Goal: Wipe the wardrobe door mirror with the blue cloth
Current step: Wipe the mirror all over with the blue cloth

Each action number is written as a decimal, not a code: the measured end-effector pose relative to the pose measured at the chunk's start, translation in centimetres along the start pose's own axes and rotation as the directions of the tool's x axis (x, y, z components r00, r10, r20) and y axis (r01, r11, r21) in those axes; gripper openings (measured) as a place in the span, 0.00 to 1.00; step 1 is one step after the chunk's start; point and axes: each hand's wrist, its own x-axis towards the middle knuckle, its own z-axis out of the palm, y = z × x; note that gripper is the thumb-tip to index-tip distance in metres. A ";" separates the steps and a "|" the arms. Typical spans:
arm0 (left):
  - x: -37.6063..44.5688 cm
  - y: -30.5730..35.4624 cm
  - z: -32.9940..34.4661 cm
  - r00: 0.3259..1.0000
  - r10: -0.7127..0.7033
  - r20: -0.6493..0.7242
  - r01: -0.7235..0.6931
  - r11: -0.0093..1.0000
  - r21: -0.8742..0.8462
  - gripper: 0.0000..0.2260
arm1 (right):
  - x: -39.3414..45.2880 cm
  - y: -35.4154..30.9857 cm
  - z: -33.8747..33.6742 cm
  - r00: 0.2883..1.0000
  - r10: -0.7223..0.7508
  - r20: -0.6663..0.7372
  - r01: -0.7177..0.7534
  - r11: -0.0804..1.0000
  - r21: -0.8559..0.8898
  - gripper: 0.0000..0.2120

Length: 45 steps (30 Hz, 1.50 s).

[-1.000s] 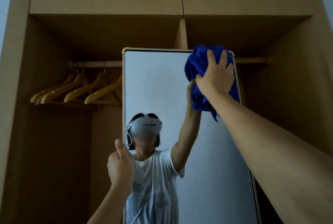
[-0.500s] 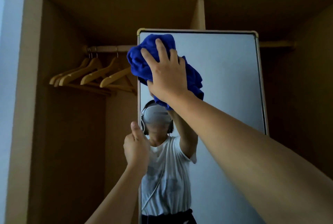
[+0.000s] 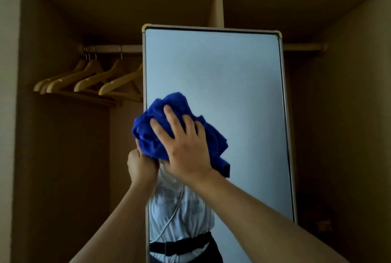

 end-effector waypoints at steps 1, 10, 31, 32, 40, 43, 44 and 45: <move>0.1 0.0 -0.1 1.000 -0.007 0.018 0.007 1.000 -0.013 0.18 | -0.7 -0.1 0.1 1.000 -0.002 0.004 0.002 1.000 0.009 0.32; 0.3 0.2 0.7 0.988 0.007 -0.157 0.011 0.993 0.115 0.25 | 8.3 5.2 -1.0 1.000 0.016 0.014 -0.015 0.998 -0.058 0.38; 0.3 0.5 0.9 0.997 0.066 -0.051 -0.057 0.986 0.157 0.17 | 4.2 5.3 0.4 0.911 -0.407 0.062 0.404 0.913 0.050 0.36; 0.4 0.3 0.9 0.997 0.076 -0.023 -0.072 0.988 0.140 0.16 | 3.4 5.3 0.6 0.889 -0.450 0.083 0.446 0.893 0.060 0.35; 0.0 0.8 0.9 0.995 -0.013 -0.102 0.022 0.996 0.090 0.24 | 7.4 13.5 -2.0 0.992 -0.125 0.027 0.126 0.992 -0.014 0.39; -0.2 0.8 0.8 0.996 -0.030 -0.086 0.038 0.994 0.098 0.24 | 8.5 16.6 -2.5 0.981 0.195 -0.027 -0.196 0.979 -0.061 0.38; -0.2 0.9 0.7 0.996 -0.026 -0.084 0.035 0.994 0.100 0.24 | 8.4 17.1 -2.5 0.960 0.275 -0.056 -0.278 0.959 -0.060 0.37; -0.3 1.0 0.6 0.997 -0.024 -0.080 0.032 0.994 0.101 0.24 | 7.9 17.5 -2.4 0.936 0.342 -0.083 -0.347 0.936 -0.055 0.36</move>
